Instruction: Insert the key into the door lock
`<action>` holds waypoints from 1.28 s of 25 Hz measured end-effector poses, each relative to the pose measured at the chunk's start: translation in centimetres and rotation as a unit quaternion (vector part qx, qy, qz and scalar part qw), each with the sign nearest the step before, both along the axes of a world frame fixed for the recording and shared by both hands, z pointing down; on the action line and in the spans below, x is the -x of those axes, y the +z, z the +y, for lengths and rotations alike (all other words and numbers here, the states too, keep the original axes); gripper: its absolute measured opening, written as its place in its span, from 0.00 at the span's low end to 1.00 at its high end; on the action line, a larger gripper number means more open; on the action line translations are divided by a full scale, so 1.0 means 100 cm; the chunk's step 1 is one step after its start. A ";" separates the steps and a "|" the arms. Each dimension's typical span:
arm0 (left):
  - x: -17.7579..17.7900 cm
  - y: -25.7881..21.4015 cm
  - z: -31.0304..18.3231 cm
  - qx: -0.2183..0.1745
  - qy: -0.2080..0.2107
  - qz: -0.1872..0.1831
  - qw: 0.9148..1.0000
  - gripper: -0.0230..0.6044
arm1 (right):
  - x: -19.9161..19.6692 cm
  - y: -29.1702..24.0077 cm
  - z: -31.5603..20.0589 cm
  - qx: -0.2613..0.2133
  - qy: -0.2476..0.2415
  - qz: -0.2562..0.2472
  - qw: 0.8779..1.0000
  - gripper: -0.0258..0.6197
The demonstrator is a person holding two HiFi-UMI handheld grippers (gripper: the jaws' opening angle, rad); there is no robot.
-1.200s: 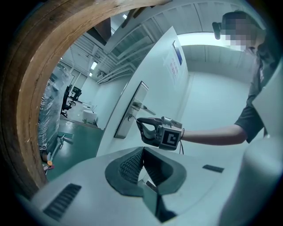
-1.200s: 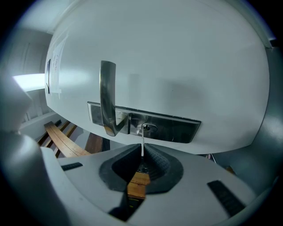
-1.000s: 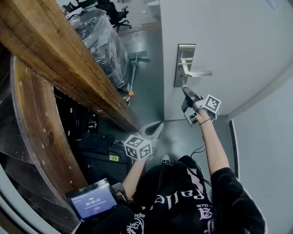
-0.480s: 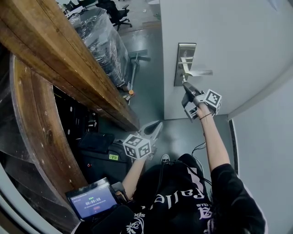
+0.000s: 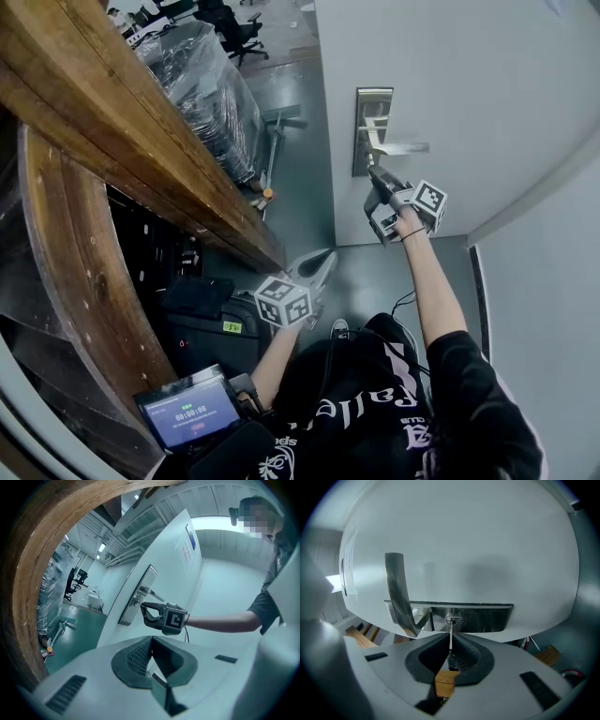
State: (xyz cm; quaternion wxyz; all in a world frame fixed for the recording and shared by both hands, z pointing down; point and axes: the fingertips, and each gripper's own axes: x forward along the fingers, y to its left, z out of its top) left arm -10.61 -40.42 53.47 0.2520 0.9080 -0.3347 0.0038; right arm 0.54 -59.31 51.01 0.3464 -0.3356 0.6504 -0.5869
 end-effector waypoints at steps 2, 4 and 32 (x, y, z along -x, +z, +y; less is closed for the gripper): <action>-0.001 0.002 0.001 0.001 0.003 -0.001 1.000 0.04 | -0.002 0.000 -0.005 0.000 0.011 -0.010 1.000 0.10; -0.001 0.003 0.003 0.002 0.004 -0.003 1.000 0.04 | -0.001 0.000 -0.011 -0.004 0.009 0.009 1.000 0.10; -0.036 -0.022 0.030 0.000 -0.029 0.036 0.999 0.04 | -0.013 -0.020 0.136 -0.139 -0.078 0.291 0.943 0.10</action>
